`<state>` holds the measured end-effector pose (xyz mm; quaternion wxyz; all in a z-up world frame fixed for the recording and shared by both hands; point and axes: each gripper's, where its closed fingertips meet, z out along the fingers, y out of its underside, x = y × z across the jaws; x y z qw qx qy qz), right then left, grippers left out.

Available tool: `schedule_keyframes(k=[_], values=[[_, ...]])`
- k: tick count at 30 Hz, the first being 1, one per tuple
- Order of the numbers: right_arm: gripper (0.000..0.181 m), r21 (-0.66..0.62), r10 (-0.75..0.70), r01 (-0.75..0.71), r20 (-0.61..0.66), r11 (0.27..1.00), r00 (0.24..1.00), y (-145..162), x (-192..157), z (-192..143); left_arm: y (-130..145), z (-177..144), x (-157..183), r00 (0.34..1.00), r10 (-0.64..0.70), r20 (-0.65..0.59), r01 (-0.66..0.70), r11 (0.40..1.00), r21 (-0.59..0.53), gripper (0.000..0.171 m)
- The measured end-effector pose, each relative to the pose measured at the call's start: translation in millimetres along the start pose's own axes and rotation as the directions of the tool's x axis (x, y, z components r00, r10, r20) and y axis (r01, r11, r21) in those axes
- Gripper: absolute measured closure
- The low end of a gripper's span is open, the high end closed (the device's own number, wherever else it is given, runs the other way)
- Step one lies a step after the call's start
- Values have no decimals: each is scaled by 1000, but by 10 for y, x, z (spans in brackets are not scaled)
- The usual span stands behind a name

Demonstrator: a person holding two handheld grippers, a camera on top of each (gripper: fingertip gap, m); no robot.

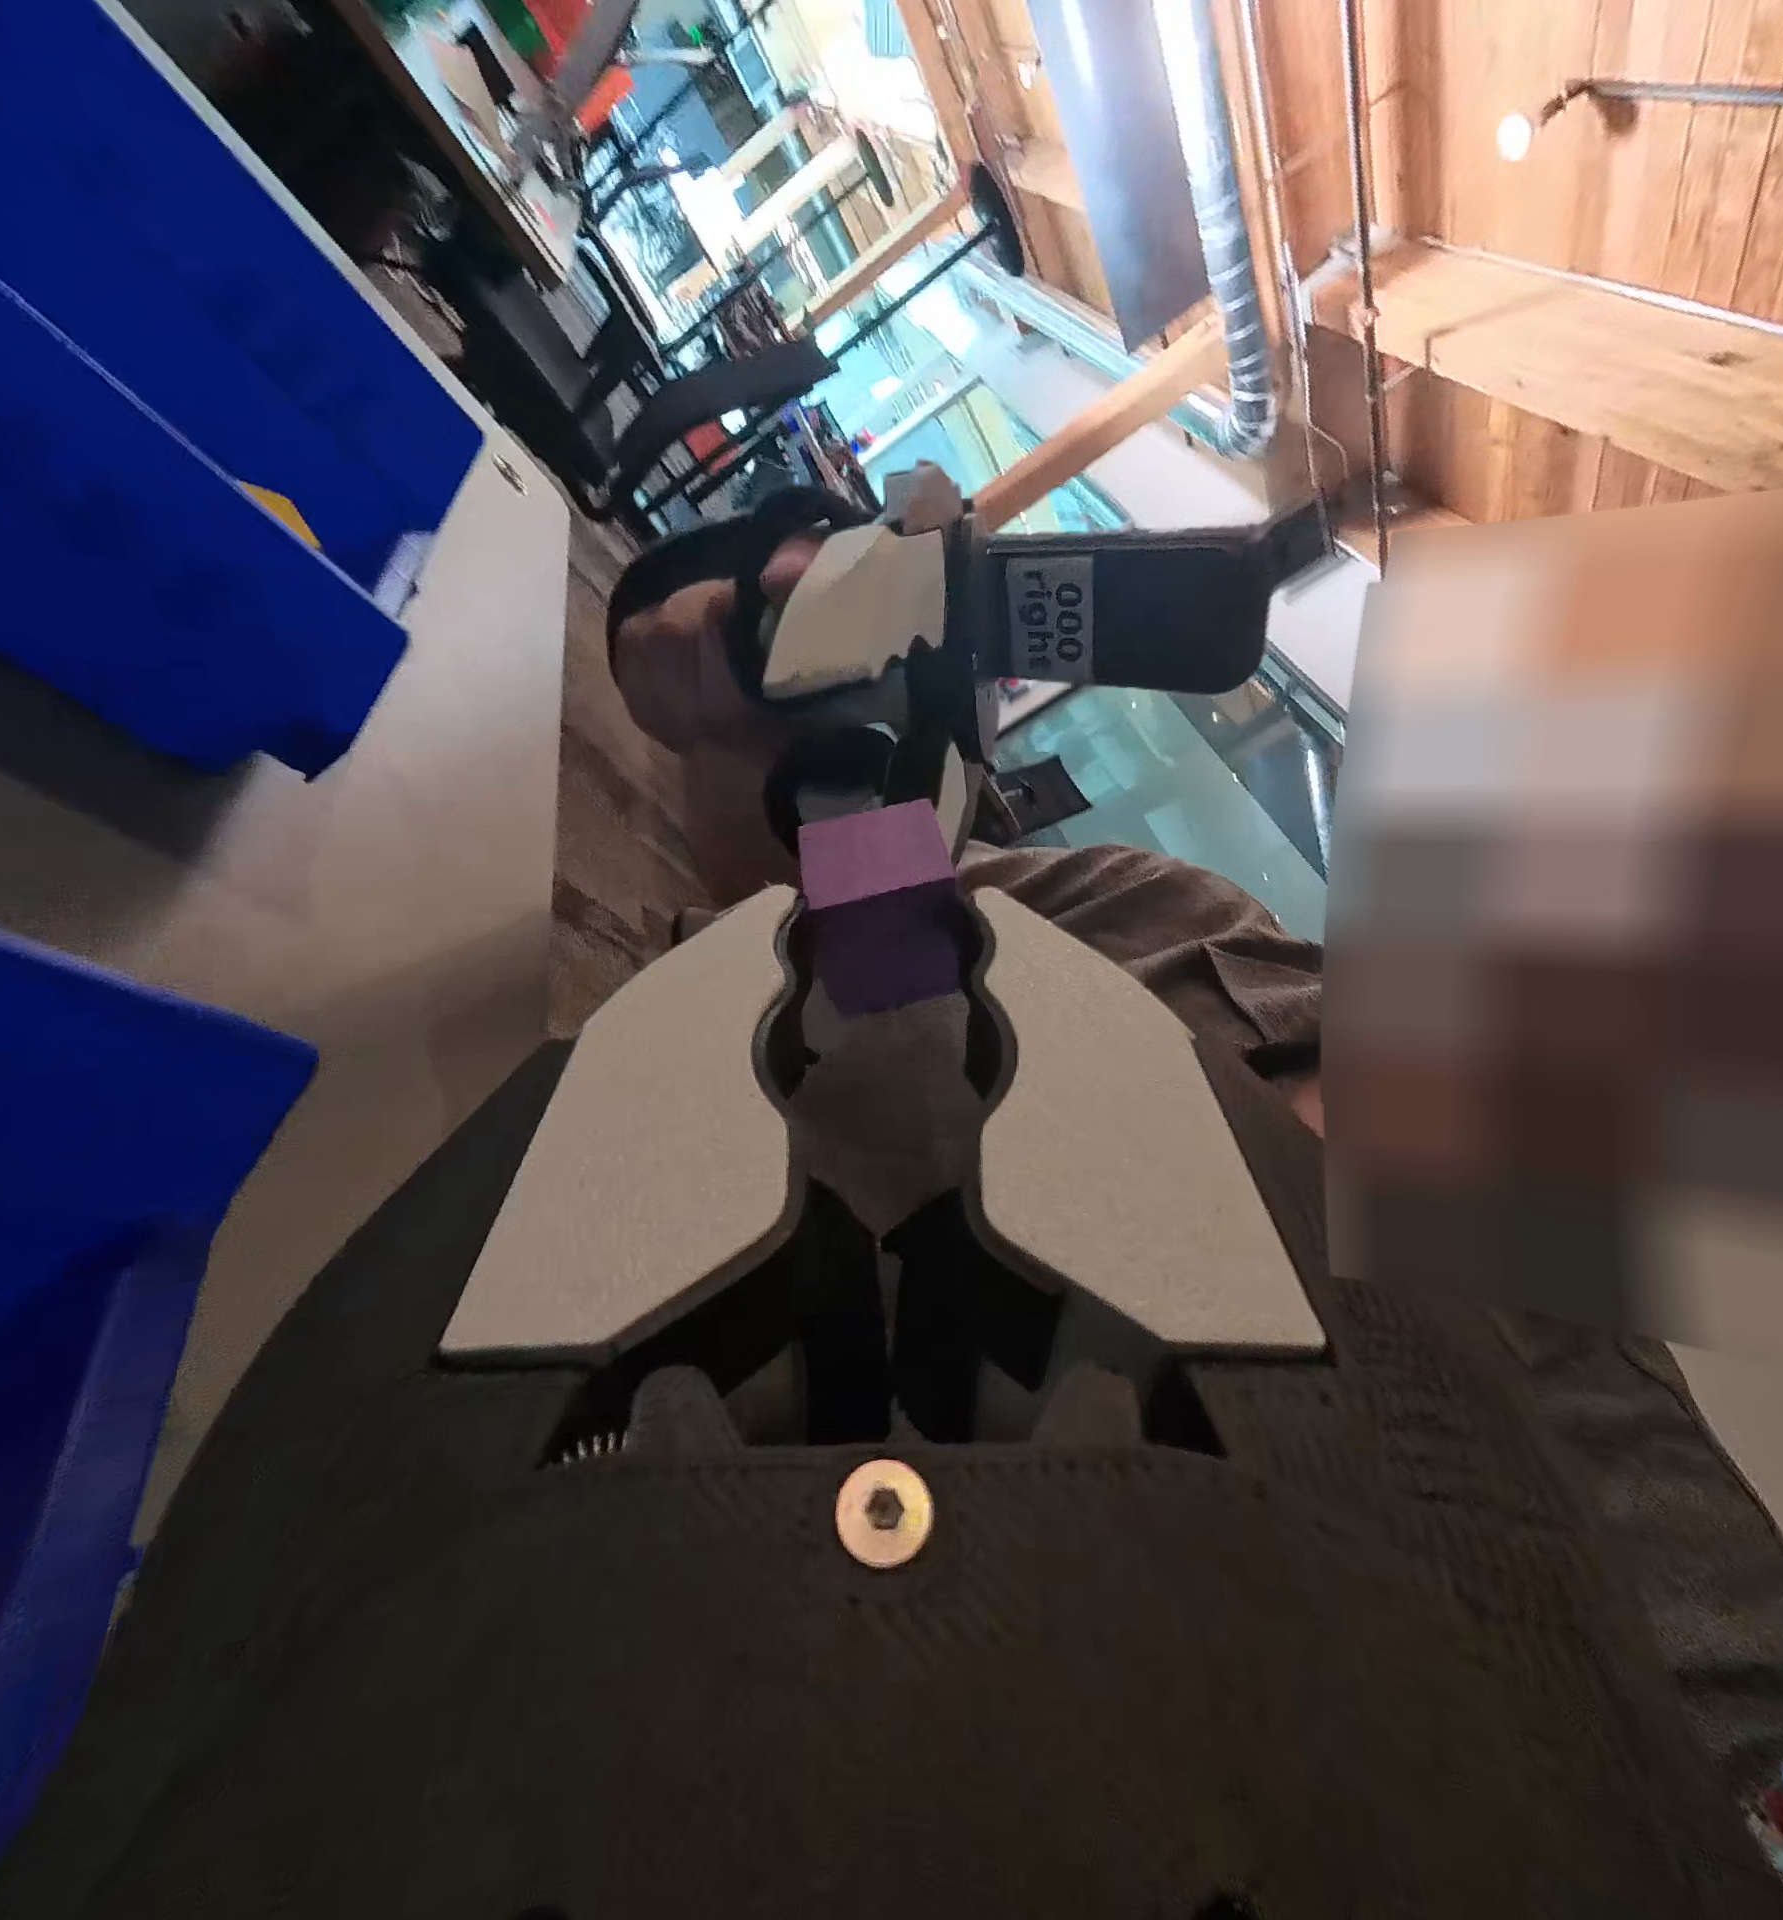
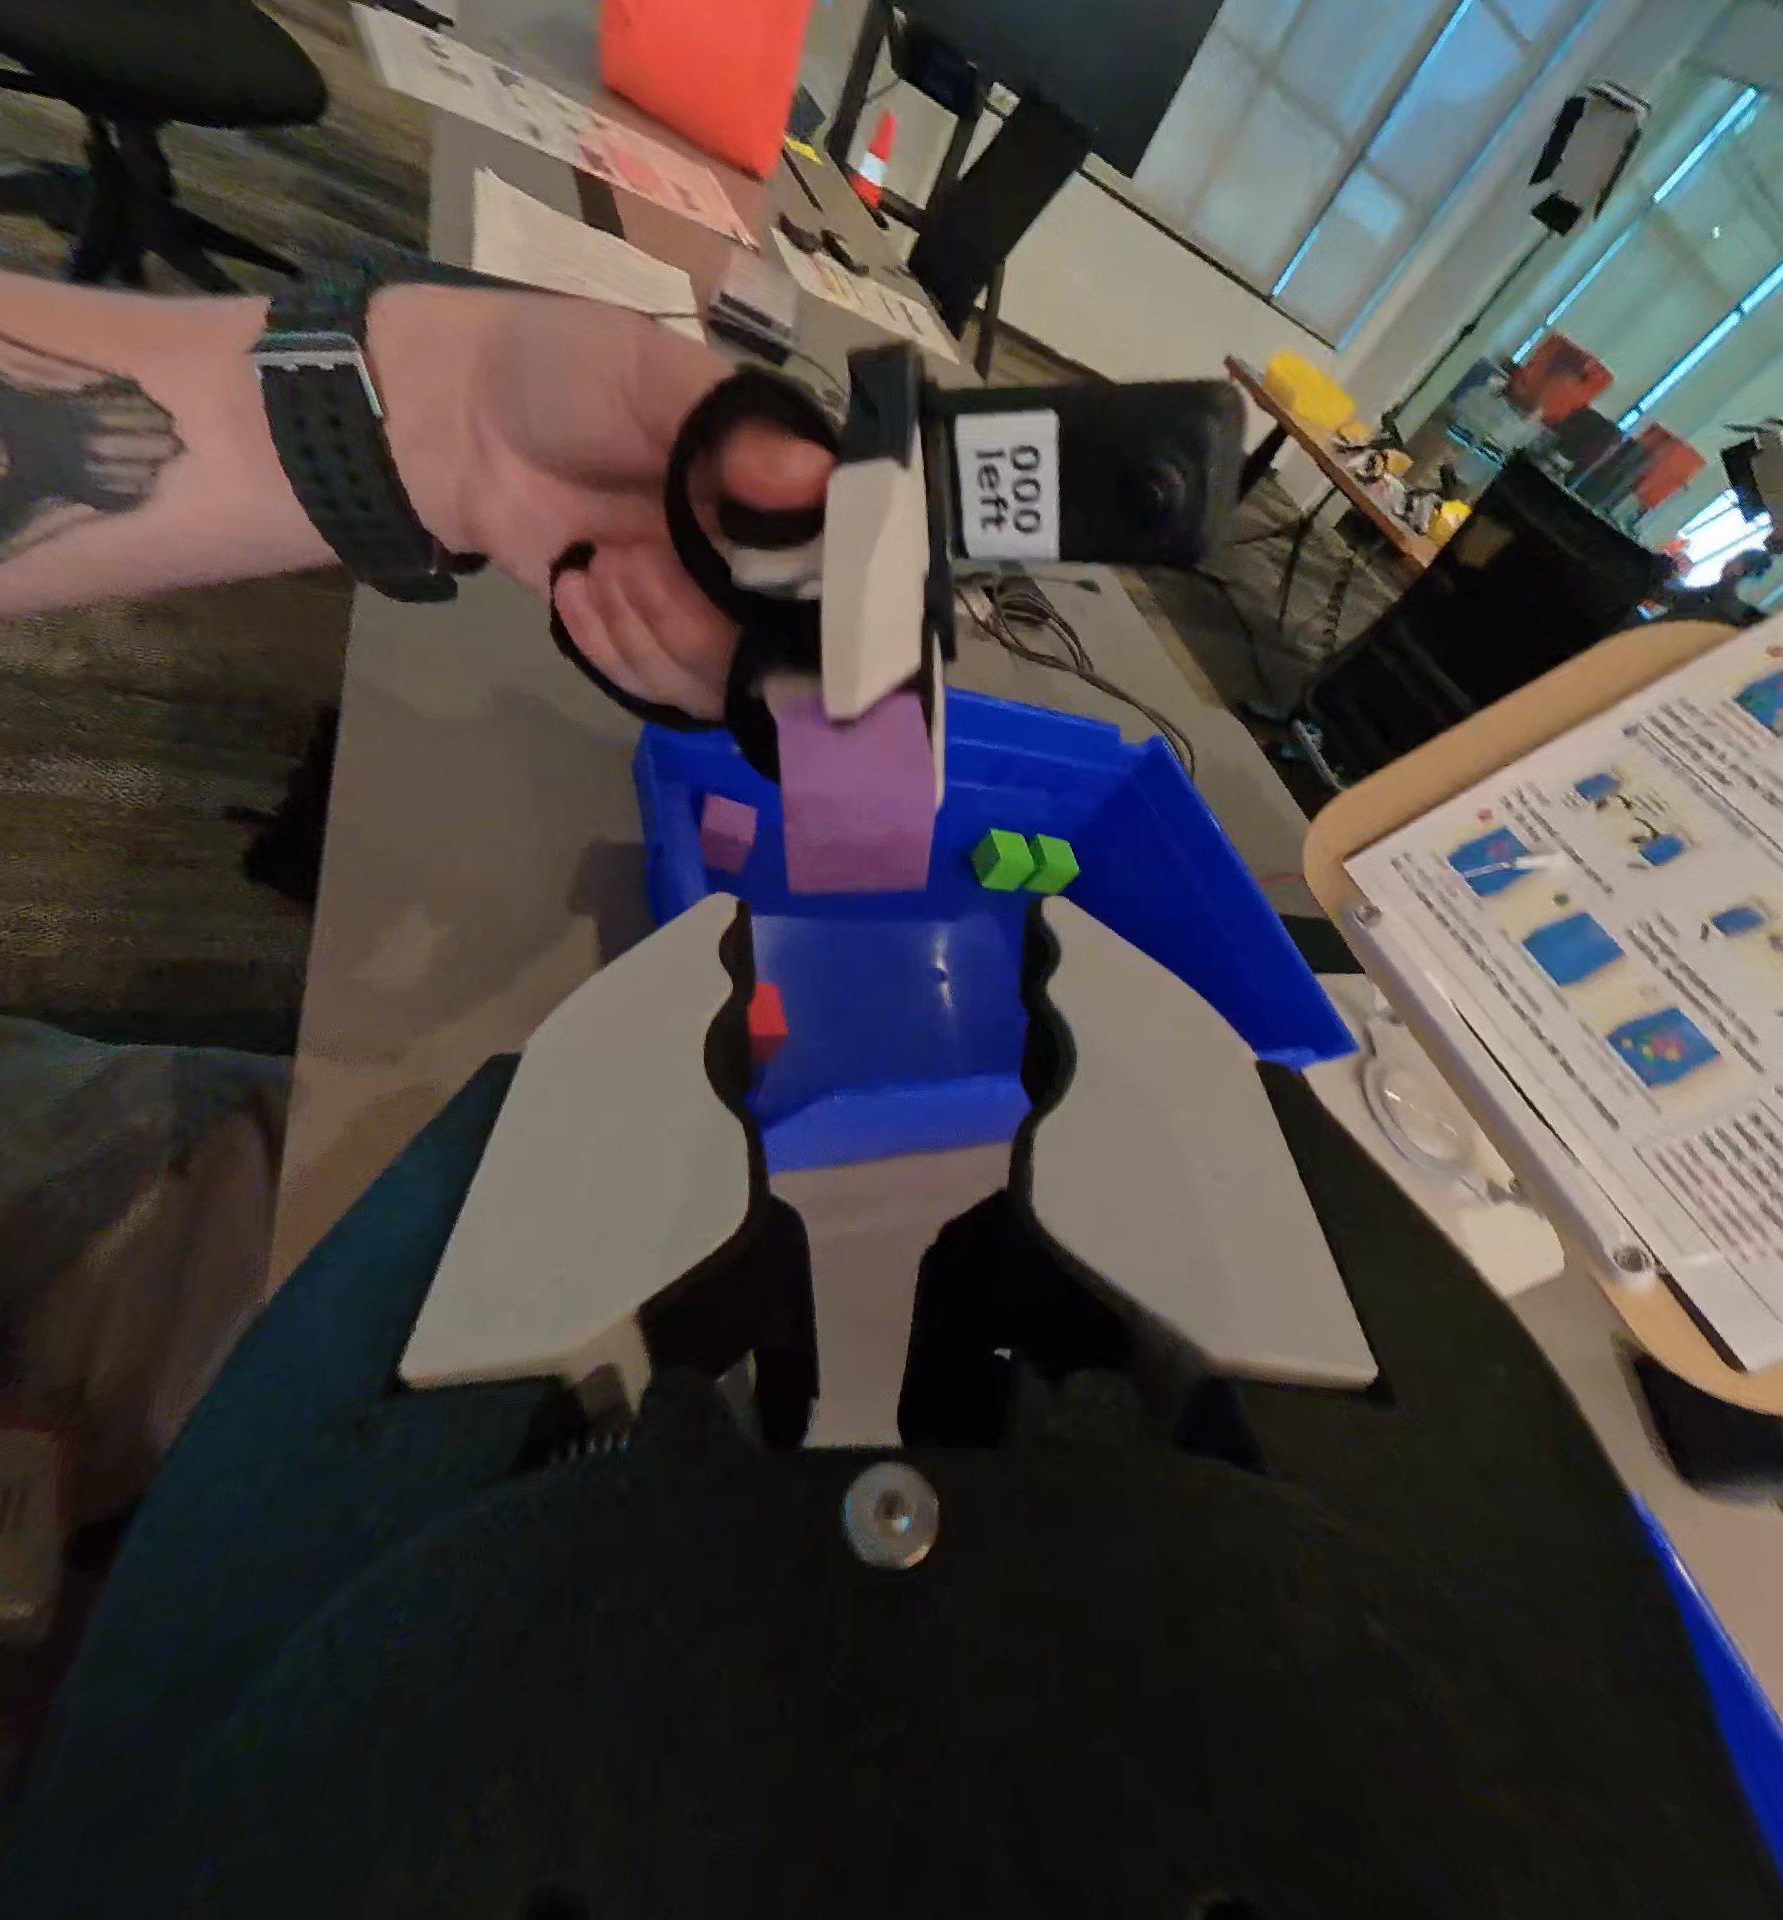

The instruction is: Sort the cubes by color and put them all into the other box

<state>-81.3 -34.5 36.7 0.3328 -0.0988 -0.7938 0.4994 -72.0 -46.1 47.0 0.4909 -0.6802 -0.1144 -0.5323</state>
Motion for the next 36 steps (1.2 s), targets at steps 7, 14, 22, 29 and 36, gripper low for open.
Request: schedule_keyframes(k=[7, 14, 22, 29, 36], values=[[153, 40, -11, 9, 39, 999, 999, -138, -117, 52, 39, 133, 52, 999, 2, -50, -3, 1000, -30, 144], [153, -100, -37, 27, -93, 995, 995, 89, 398, -313, -407, -177, -68, 967, 144, 209, -178, 971, 159, 115], [153, -754, 210, -369, -303, 543, 930, 1928, 1551, -1367, -731, -891, 10, 502, 354, 790, -669, 737, 95, 136], [153, -922, 297, -373, -329, 105, 896, 2837, 1463, -1716, -689, -964, 123, 68, 438, 897, -852, 493, -176, 131], [152, -933, 391, -344, -356, -103, 849, 3148, 1124, -1940, -717, -1236, 23, -130, 380, 916, -815, 486, -317, 128]])
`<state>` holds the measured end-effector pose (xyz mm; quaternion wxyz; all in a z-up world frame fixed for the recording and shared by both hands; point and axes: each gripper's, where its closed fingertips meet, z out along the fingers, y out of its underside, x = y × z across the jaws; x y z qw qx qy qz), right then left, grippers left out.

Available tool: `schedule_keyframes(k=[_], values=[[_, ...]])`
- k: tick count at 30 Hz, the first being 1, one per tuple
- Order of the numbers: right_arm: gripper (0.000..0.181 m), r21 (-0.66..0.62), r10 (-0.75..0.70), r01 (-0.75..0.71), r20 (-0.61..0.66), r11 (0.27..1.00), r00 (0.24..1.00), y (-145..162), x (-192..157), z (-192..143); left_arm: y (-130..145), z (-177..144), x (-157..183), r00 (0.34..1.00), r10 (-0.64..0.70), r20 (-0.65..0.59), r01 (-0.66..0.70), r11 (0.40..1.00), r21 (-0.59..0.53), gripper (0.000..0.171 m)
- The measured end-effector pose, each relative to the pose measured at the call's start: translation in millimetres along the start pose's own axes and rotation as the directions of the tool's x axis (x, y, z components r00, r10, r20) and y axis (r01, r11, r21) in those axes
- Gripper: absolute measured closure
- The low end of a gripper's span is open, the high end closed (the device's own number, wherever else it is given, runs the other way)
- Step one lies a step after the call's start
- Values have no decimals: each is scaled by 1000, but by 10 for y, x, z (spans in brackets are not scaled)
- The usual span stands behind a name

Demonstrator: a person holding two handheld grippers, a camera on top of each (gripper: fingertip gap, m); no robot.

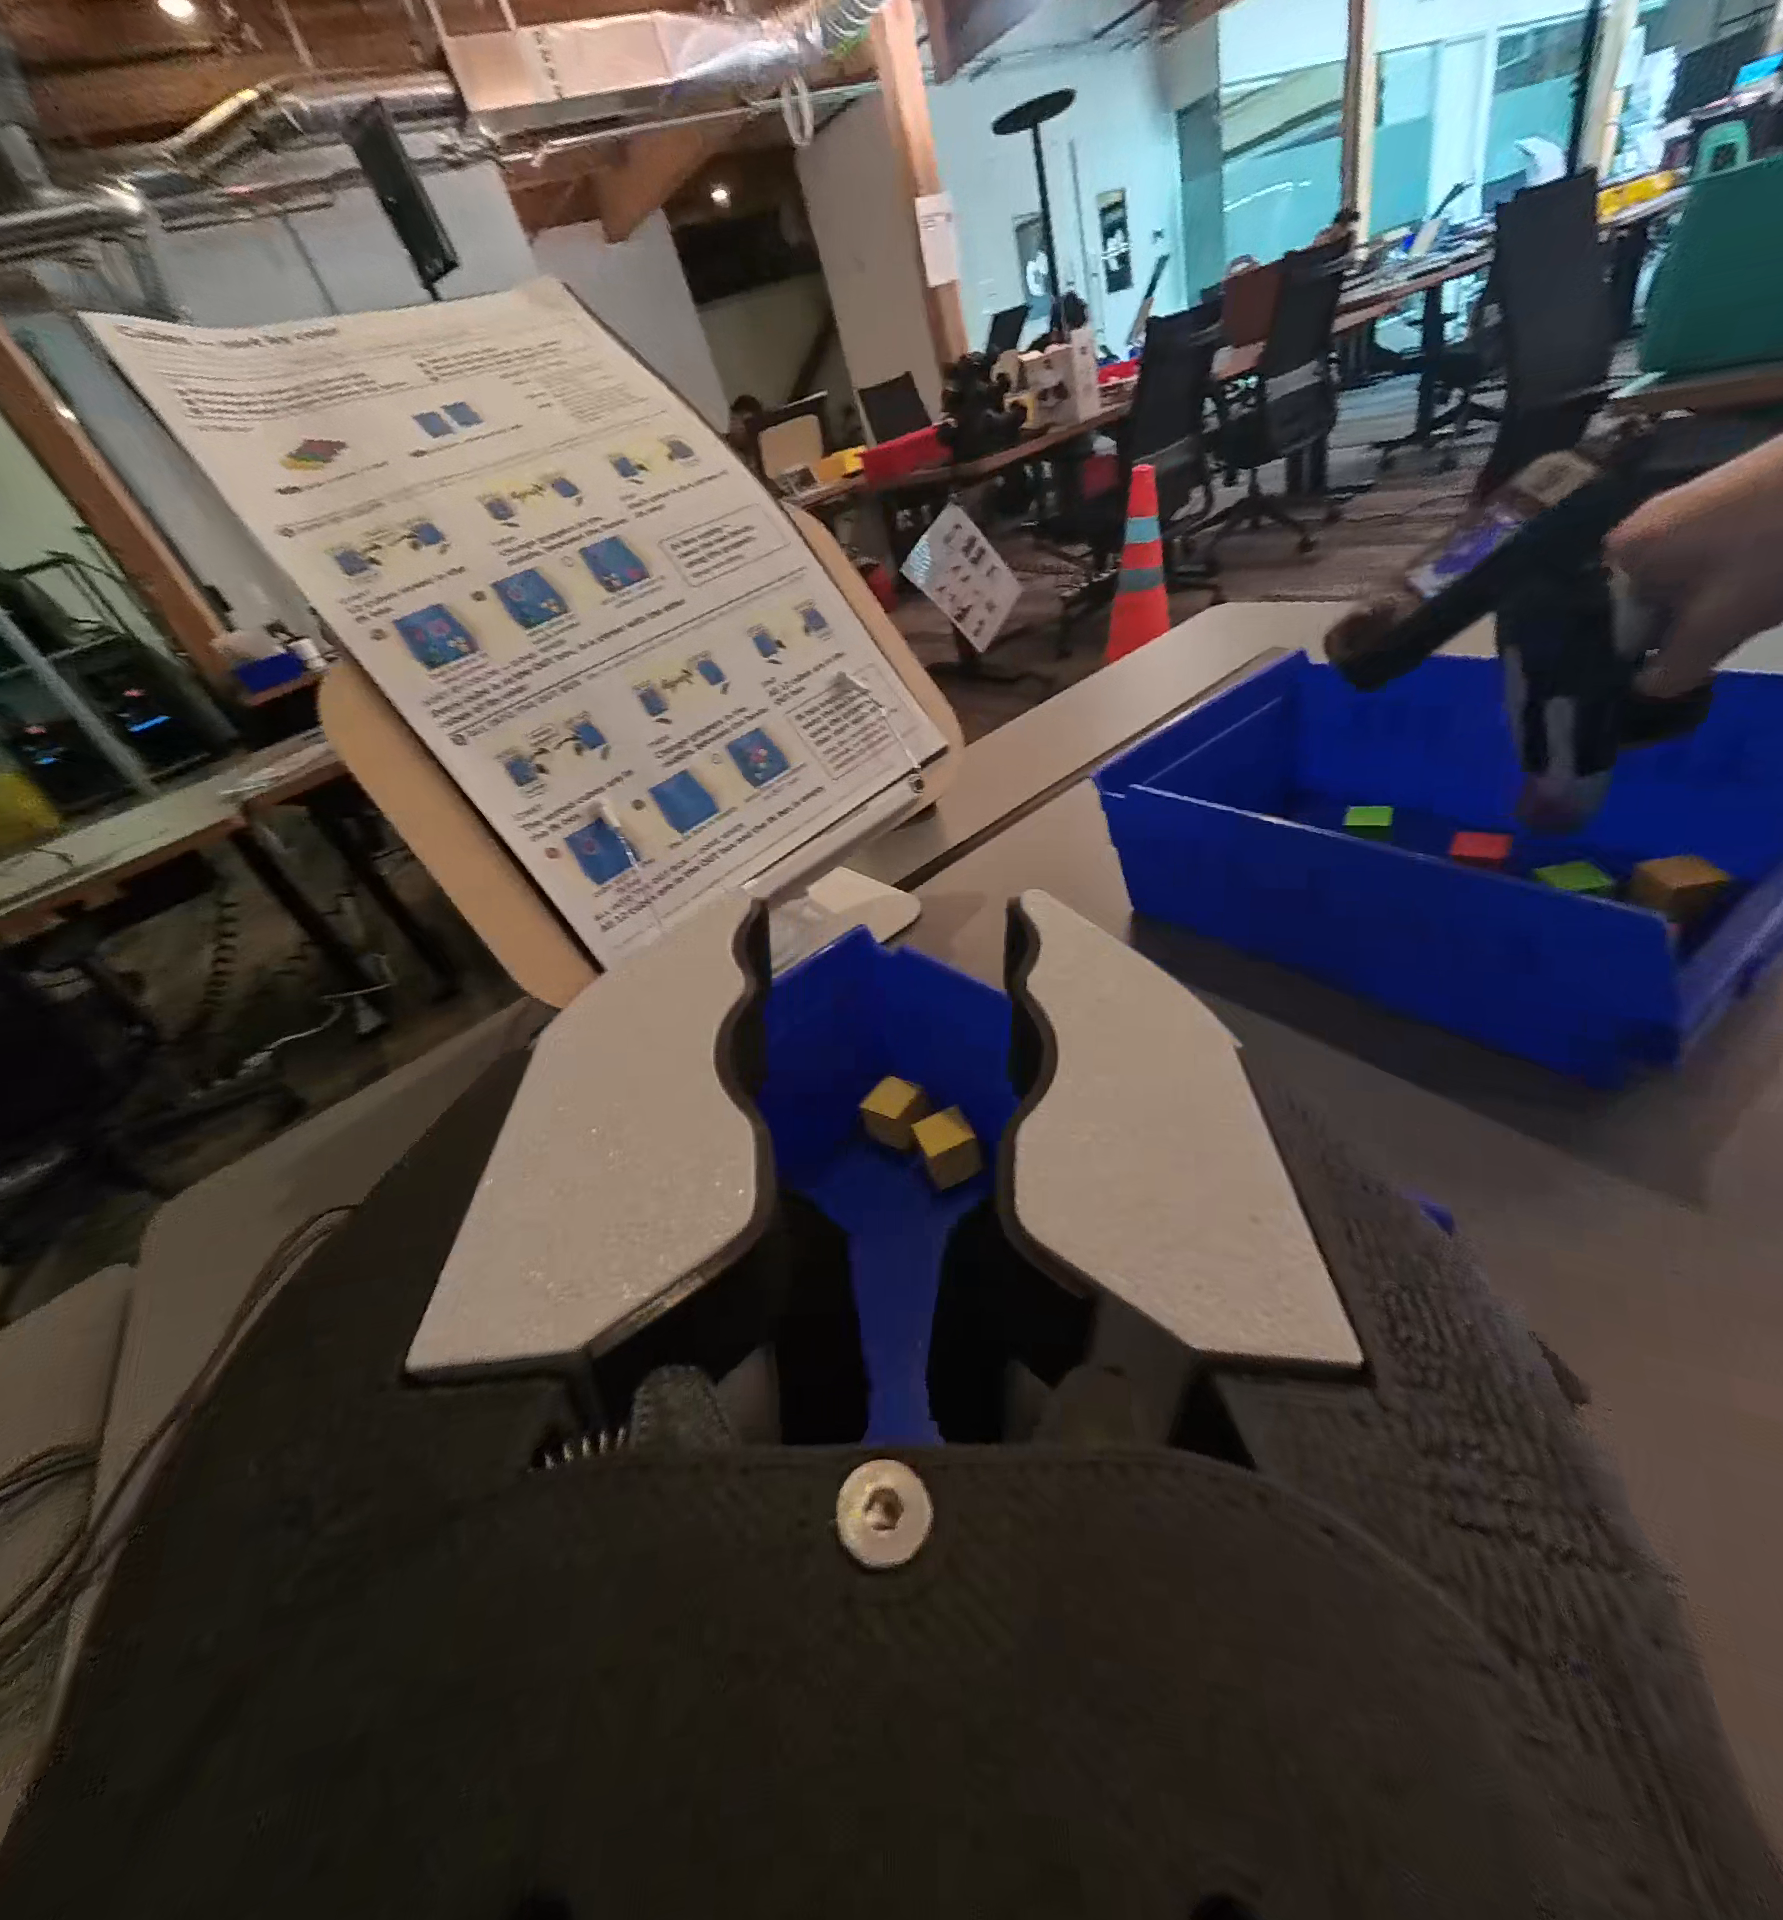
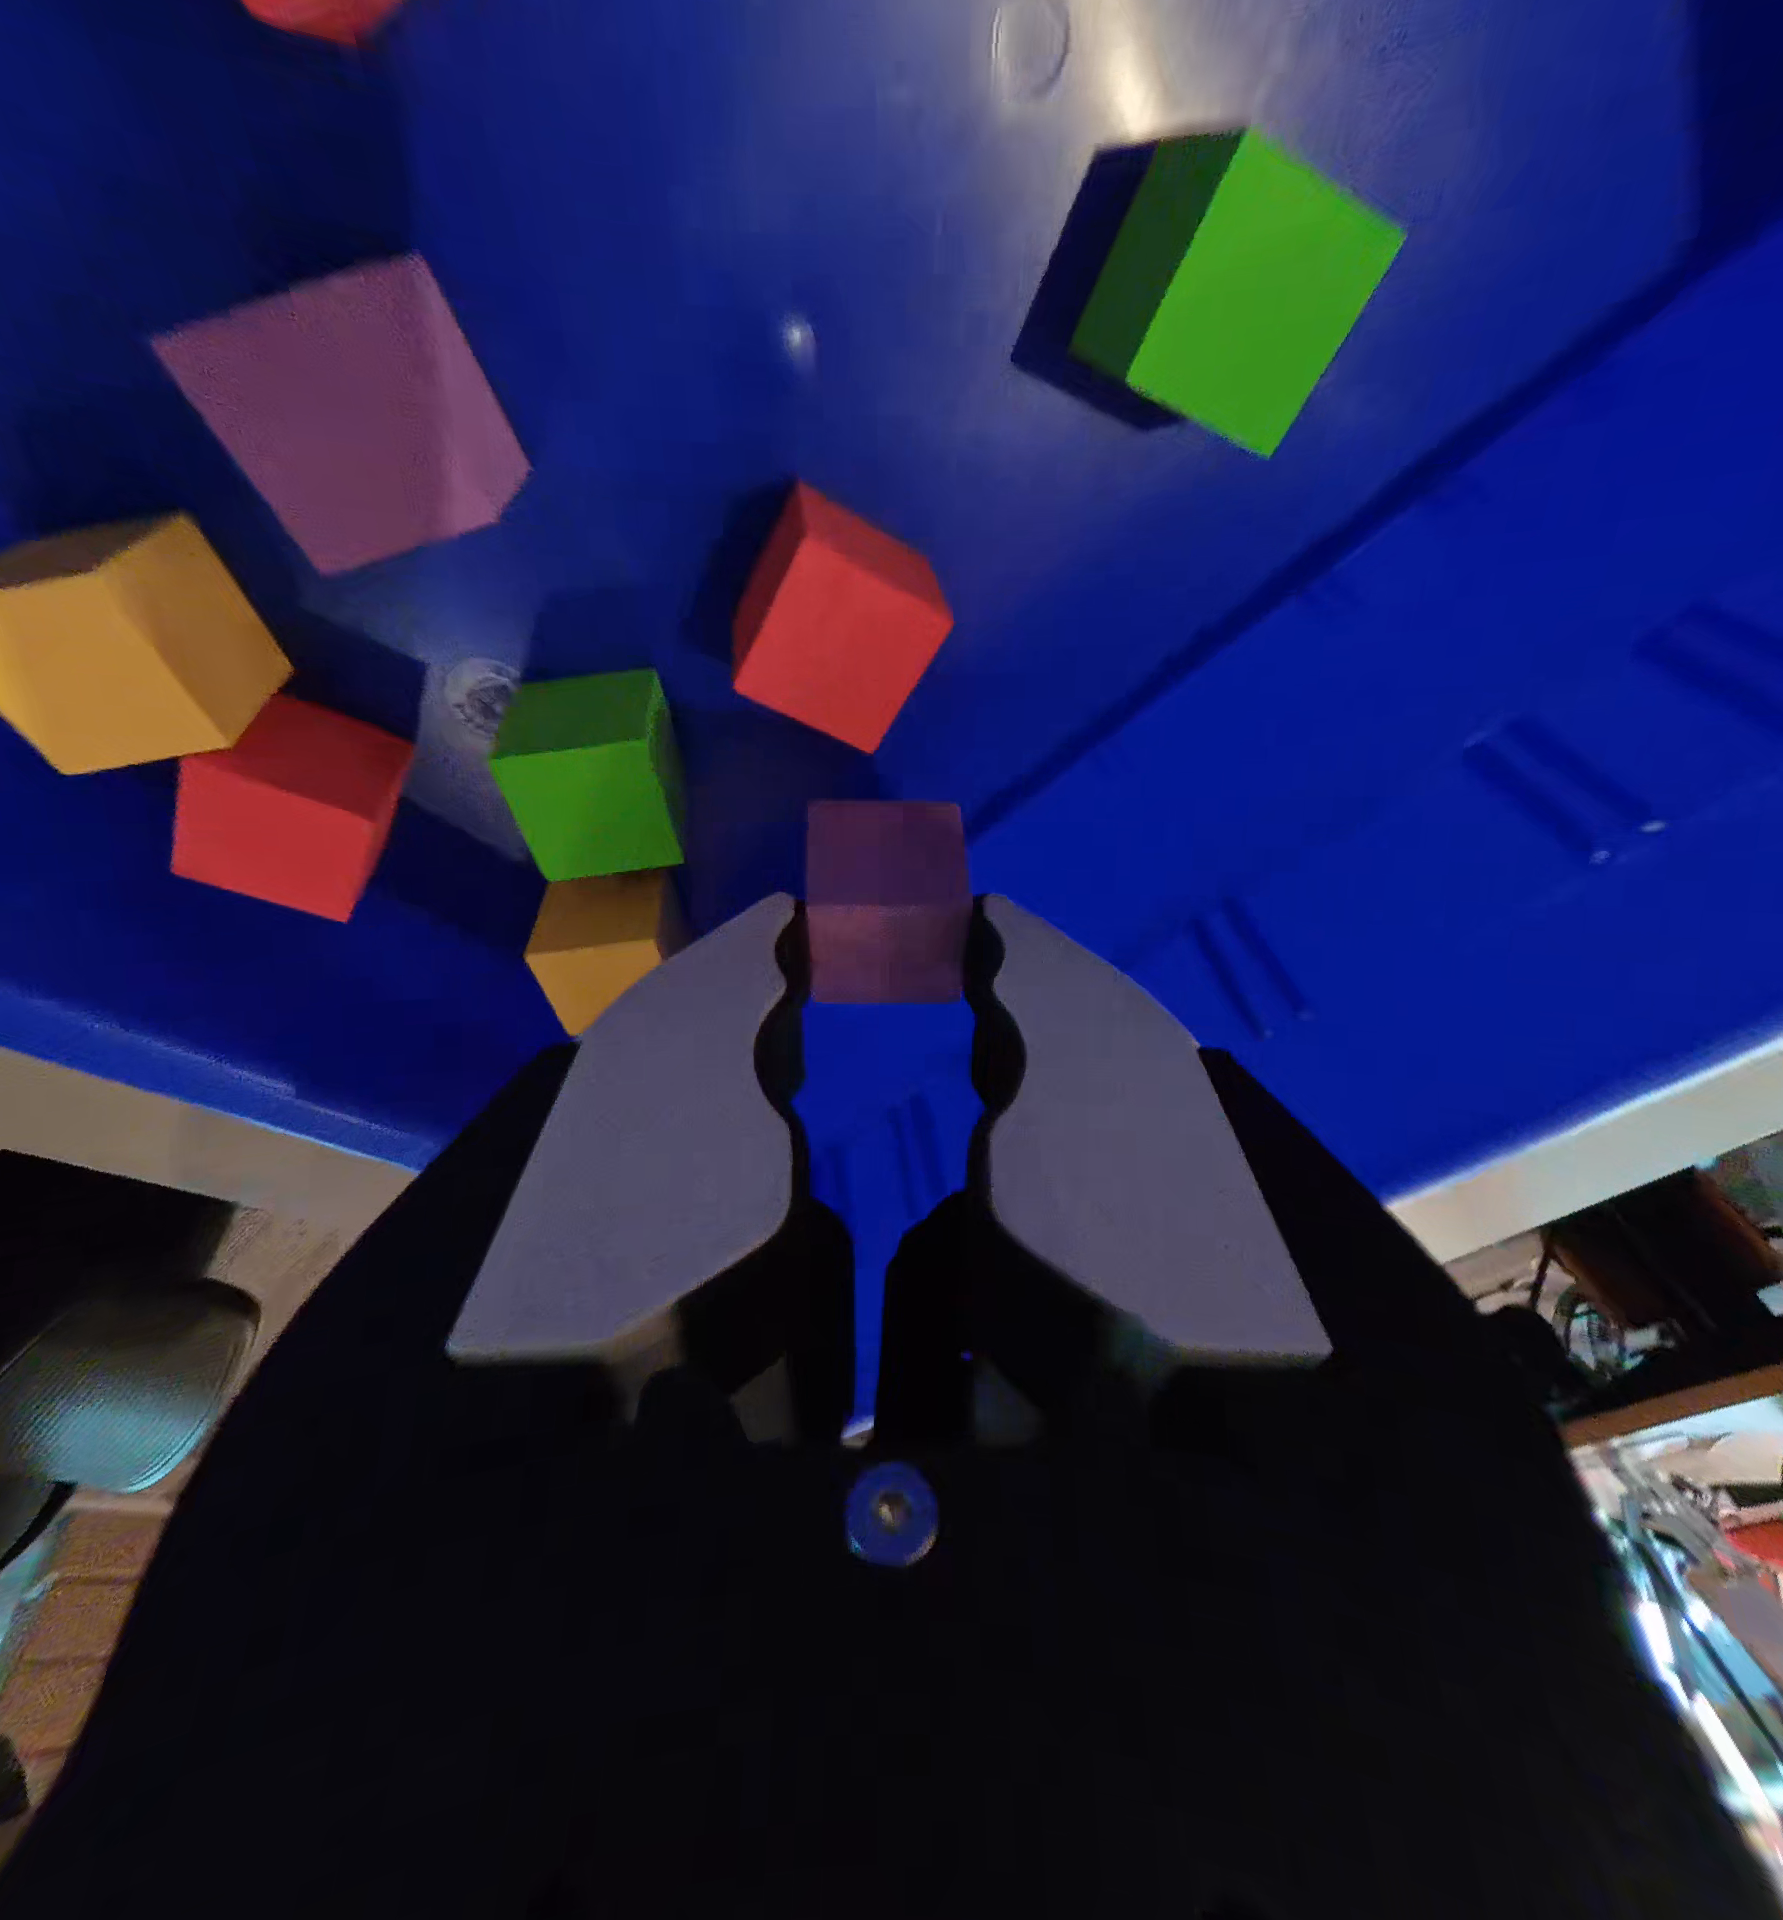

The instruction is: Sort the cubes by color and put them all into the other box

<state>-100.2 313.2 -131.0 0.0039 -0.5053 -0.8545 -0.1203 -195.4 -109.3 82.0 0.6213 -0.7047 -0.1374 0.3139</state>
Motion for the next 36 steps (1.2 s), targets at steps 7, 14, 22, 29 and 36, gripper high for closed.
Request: schedule_keyframes(k=[7, 14, 22, 29, 36], values=[[152, -38, 3, -2, 31, 999, 1000, 25, -50, 211, 292, 173, -333, 981, 192, 25, -181, 955, -235, 116], [129, 12, 36, -36, 26, 999, 999, 2, -56, 135, 1017, 590, -353, 913, 243, -327, -401, 681, -613, 119], [130, 204, 11, 13, -117, 979, 993, 10, -75, -298, 2106, 607, -517, 529, 226, -818, -846, 56, -531, 115], [130, 285, -24, 70, -161, 956, 987, 28, -241, -477, 2402, 644, -670, 419, 134, -898, -897, -94, -432, 113], [131, 327, -44, 104, -184, 939, 982, -3, -304, -578, 2527, 595, -842, 421, 49, -906, -881, -214, -421, 116]])
